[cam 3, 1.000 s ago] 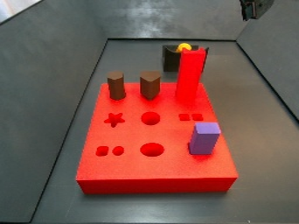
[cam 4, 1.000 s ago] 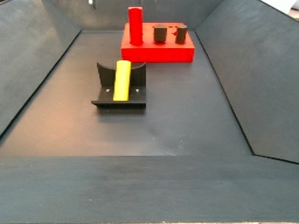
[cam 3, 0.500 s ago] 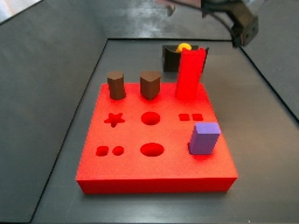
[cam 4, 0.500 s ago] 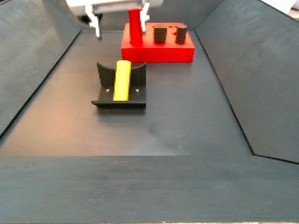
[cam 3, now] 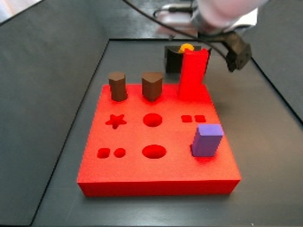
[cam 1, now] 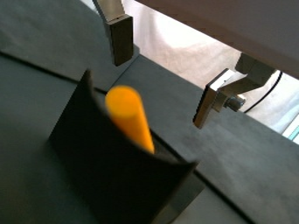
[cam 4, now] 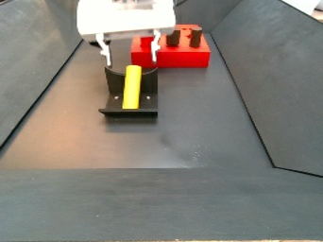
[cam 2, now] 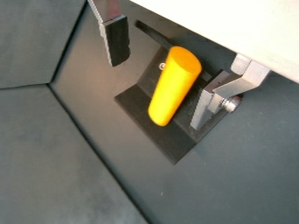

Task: Pick up the oval object. Move up. Place the oval object on the fixture. Regrasp the oval object. Move to above the board. Insert the oval object.
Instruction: Regrasp the oval object, then move to above the board.

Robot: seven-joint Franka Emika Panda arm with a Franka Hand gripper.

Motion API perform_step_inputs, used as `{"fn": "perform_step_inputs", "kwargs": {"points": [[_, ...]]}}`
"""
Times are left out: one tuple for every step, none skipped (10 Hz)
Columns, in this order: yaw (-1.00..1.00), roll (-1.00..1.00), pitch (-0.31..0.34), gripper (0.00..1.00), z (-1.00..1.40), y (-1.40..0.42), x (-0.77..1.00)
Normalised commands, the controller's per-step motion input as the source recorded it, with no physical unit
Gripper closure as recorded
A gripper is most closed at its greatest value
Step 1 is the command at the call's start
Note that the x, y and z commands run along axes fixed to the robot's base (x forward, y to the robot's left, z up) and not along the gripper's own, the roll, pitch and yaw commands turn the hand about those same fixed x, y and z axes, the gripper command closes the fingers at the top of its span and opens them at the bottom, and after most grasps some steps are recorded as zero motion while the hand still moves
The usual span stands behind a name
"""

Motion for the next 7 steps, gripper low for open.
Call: {"fn": "perform_step_inputs", "kwargs": {"points": [[-0.07,0.08,-0.054,0.00,-0.73,0.02,0.09],[-0.06,0.07,-0.017,0.00,-0.53,0.01,0.08],[-0.05,0.07,0.000,0.00,-0.38,0.01,0.08],[-0.03,0.07,0.012,0.00,-0.24,0.01,0.07],[-0.03,0.06,0.033,0.00,-0.17,0.00,0.02],[0.00,0.00,0.000,1.00,0.00,0.00,0.00],[0.18,0.10,-0.099,1.00,1.00,0.00,-0.01]]}}
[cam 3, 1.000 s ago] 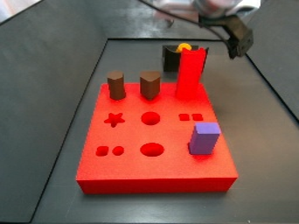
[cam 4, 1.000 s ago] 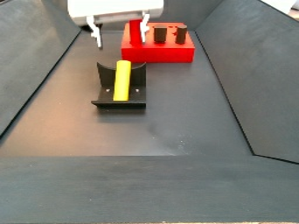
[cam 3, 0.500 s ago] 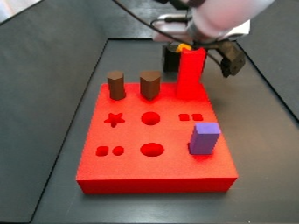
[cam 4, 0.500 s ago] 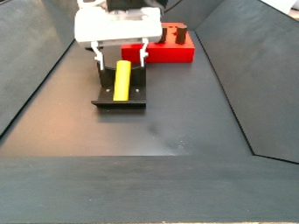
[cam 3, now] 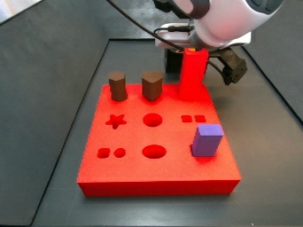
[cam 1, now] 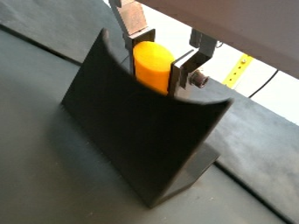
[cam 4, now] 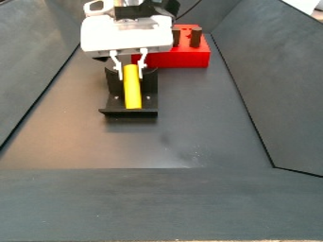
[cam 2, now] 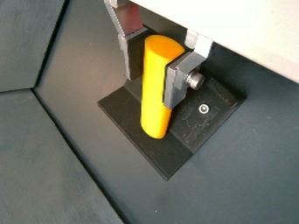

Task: Pick up the oval object. Move up. Place the oval object on the fixture. Regrasp the oval object. Move to above the board. Insert the oval object.
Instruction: Move to above the board.

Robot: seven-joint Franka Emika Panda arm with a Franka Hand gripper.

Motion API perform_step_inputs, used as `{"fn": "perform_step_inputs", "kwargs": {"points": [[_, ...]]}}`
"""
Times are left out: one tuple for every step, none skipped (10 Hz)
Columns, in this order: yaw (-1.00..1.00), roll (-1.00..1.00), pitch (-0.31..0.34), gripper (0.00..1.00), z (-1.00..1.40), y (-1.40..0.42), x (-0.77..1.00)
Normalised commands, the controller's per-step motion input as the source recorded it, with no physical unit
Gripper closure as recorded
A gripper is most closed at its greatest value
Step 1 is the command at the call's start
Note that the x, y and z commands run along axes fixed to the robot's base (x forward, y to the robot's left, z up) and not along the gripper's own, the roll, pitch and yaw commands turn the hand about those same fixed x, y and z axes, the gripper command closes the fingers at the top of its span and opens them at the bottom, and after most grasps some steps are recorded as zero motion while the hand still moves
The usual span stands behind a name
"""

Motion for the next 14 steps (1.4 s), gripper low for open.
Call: {"fn": "perform_step_inputs", "kwargs": {"points": [[0.18,0.10,-0.100,1.00,1.00,0.00,-0.01],[0.14,0.07,-0.108,1.00,1.00,-0.01,-0.01],[0.08,0.03,-0.121,1.00,1.00,-0.01,-0.02],[0.04,0.01,-0.123,1.00,1.00,-0.01,-0.02],[0.01,0.00,-0.115,1.00,1.00,-0.01,-0.02],[-0.03,-0.02,-0.096,1.00,1.00,-0.01,-0.03],[-0.06,-0.02,-0.069,1.00,1.00,-0.01,-0.03],[-0.09,-0.02,-0.027,1.00,1.00,-0.01,-0.03],[-0.09,-0.01,-0.005,1.00,1.00,-0.01,-0.03],[-0.09,-0.01,0.039,1.00,1.00,-0.01,-0.03],[-0.07,-0.02,0.066,1.00,1.00,-0.01,-0.04],[-0.05,-0.03,0.094,1.00,1.00,-0.01,-0.04],[-0.03,-0.04,0.108,1.00,1.00,-0.01,-0.04],[0.00,-0.05,0.124,1.00,1.00,-0.02,-0.04]]}}
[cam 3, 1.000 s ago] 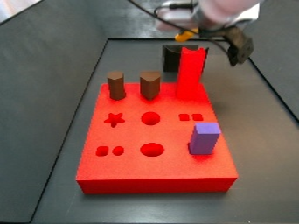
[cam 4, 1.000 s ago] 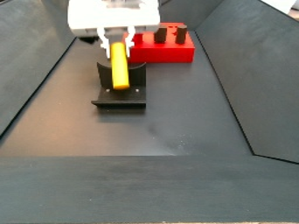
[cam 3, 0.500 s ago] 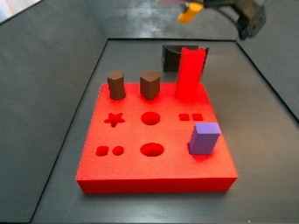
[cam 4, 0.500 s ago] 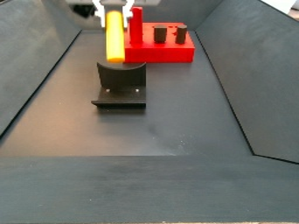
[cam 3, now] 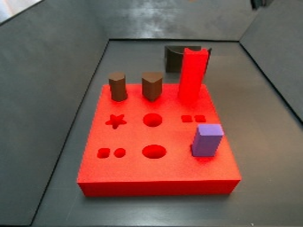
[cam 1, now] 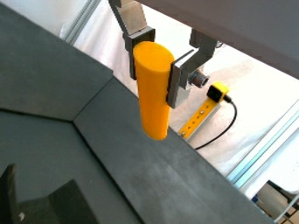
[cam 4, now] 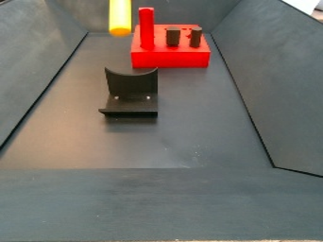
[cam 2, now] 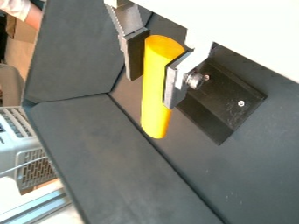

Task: Pick up the oval object. Move up. Place the oval object on the fixture. Regrasp the oval object. Move to above the board. Insert the oval object.
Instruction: Move to above the board.

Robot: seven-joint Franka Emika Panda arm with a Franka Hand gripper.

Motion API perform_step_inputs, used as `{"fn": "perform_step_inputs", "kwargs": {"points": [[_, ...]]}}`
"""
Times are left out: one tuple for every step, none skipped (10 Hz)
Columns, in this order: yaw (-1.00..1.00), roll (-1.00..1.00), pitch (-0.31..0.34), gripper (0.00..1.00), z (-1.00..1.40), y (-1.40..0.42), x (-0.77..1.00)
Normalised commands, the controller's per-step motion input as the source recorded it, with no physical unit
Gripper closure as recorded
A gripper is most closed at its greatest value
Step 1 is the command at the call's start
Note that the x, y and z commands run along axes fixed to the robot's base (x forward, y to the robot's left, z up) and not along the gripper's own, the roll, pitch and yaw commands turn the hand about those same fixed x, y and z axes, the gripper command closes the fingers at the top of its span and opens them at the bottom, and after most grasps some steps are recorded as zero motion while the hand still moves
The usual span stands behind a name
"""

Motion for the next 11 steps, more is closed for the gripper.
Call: {"fn": "perform_step_inputs", "kwargs": {"points": [[0.02,-0.05,0.135,1.00,1.00,-0.02,-0.04],[0.05,-0.05,0.136,1.00,0.89,-0.02,-0.03],[0.07,-0.05,0.136,1.00,0.77,-0.02,-0.02],[0.08,-0.05,0.141,1.00,0.54,-0.02,0.00],[0.10,-0.04,0.142,1.00,0.36,-0.03,0.02],[-0.13,-1.00,0.010,1.00,0.15,-1.00,-0.48],[-0.13,-1.00,0.006,1.00,0.12,-1.00,-0.48],[-0.13,-1.00,-0.006,1.00,0.14,-1.00,-0.51],[-0.13,-1.00,-0.005,1.00,0.13,-1.00,-0.52],[-0.13,-1.00,0.001,1.00,0.13,-1.00,-0.53],[-0.13,-1.00,0.008,1.00,0.13,-1.00,-0.53]]}}
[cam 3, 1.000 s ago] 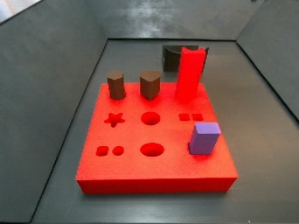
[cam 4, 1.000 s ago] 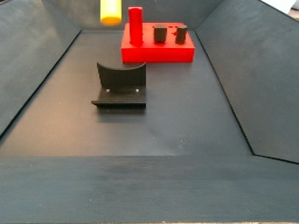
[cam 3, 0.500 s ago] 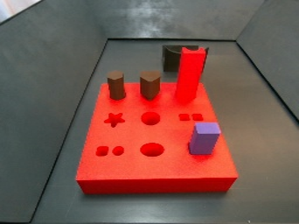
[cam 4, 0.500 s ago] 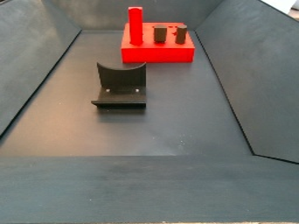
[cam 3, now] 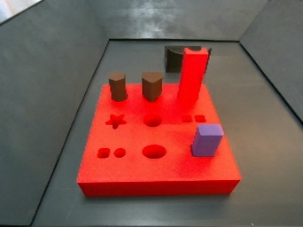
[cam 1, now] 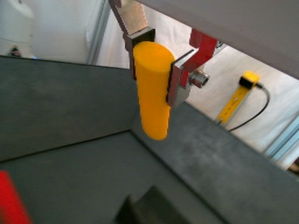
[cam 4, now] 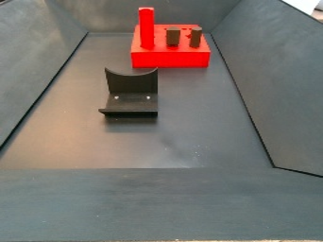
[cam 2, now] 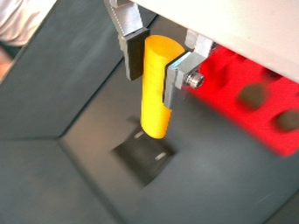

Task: Pick up the oval object. Move up. Place the oval object on the fixture. Regrasp the oval object. Move to above the board. Insert the oval object.
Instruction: Move to above the board.

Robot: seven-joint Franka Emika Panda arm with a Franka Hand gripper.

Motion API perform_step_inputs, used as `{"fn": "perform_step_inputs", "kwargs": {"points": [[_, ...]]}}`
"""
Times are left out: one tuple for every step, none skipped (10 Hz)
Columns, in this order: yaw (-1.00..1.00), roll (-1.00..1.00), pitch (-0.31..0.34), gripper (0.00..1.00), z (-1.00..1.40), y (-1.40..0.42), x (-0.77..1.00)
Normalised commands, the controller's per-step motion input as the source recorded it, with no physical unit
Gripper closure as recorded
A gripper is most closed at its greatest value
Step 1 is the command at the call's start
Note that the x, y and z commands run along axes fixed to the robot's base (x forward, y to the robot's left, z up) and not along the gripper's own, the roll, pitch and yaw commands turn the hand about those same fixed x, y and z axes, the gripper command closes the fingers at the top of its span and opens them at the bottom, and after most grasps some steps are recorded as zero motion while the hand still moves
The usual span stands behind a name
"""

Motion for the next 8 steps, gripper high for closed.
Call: {"fn": "perform_step_inputs", "kwargs": {"points": [[-0.13,-1.00,0.014,1.00,0.13,-1.00,-0.55],[-0.13,-1.00,0.016,1.00,0.12,-1.00,-0.55],[-0.13,-1.00,0.019,1.00,0.13,-1.00,-0.60],[-0.12,-1.00,0.017,1.00,0.10,-0.80,-0.50],[-0.11,-1.00,0.020,1.00,0.04,-0.39,-0.28],[-0.08,-0.88,0.022,1.00,0.02,-0.17,-0.14],[-0.05,-0.66,0.006,1.00,0.02,-0.09,-0.09],[-0.03,-0.45,-0.011,1.00,0.00,-0.05,-0.08]]}}
